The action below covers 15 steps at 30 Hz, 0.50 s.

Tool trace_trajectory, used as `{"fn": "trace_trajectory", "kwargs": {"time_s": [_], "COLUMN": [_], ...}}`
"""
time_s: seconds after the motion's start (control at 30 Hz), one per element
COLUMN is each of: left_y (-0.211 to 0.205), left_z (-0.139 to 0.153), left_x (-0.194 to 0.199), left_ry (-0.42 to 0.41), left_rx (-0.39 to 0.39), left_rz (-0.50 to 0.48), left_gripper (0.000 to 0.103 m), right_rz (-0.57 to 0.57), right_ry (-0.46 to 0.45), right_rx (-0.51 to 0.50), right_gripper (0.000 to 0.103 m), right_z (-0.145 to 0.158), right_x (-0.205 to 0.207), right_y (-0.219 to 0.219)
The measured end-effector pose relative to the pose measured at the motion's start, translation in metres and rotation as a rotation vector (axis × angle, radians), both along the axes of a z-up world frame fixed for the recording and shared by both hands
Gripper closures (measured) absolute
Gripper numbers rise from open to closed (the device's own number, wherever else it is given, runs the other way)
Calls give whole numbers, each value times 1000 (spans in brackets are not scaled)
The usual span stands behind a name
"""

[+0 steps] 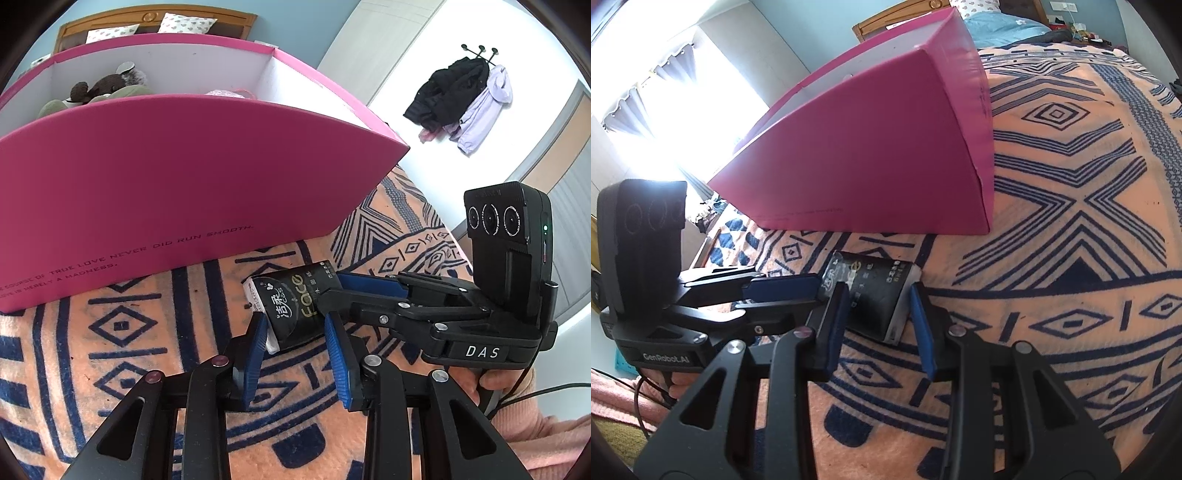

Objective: Organize objects
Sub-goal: 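Grasp the black Face tissue pack with the right tool and lift it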

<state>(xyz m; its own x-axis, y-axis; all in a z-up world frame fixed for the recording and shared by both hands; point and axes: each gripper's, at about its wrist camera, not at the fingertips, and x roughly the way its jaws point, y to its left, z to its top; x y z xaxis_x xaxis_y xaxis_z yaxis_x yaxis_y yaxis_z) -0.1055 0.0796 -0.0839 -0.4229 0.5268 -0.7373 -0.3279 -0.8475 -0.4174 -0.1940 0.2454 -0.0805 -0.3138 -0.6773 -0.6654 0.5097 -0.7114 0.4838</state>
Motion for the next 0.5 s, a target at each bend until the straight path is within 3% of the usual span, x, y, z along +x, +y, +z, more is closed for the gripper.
{"fn": "trace_trajectory", "kwargs": {"time_s": [0.5], "left_y": [2], "left_z": [13], "left_x": [15], "left_ry": [60], "left_rx": [-32], "left_rz": [-26], "left_gripper": [70], "right_rz": [-2], "right_ry": [9], "right_rx": [2], "right_gripper": [66], "right_z": [2], "right_x": [9], "right_y": [-2]}}
